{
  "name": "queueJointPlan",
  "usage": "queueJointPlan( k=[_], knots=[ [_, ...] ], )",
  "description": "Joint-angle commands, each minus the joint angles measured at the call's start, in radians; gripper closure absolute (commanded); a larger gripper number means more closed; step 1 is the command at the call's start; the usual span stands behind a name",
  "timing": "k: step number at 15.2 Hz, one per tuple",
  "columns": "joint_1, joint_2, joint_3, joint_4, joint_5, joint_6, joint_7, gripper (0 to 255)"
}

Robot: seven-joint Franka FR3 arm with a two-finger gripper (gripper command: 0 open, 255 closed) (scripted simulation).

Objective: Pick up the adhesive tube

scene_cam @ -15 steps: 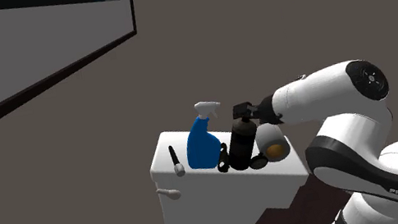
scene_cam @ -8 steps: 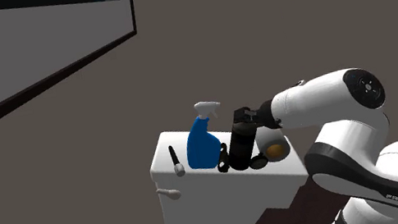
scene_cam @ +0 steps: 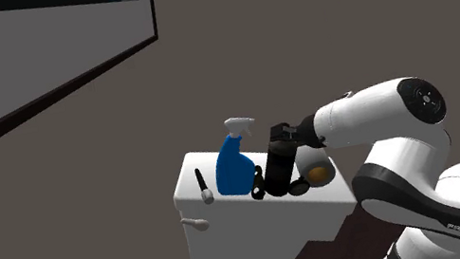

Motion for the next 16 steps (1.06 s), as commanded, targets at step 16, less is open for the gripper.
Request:
queueJointPlan(
  k=[16],
  knots=[
    [-0.066,-0.016,-0.134,0.168,-0.067,-0.159,-0.086,255]
  ],
)
